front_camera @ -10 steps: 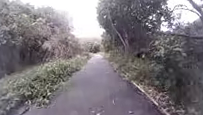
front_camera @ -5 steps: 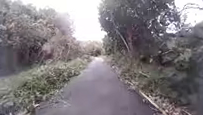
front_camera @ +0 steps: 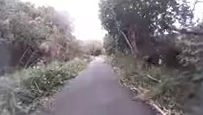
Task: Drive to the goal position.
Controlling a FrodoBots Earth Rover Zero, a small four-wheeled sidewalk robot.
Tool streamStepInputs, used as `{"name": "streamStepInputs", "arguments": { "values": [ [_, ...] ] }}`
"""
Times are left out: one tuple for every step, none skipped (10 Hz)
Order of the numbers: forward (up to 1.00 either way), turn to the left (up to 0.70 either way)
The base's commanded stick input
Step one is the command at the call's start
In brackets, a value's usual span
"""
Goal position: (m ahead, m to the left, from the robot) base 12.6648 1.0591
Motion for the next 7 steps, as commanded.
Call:
{"name": "streamStepInputs", "arguments": {
  "values": [
    [0.85, 0.05],
    [0.85, 0.03],
    [0.85, 0.01],
    [0.85, 0.01],
    [0.85, 0.01],
    [0.85, 0.01],
    [0.85, 0.01]
  ]
}}
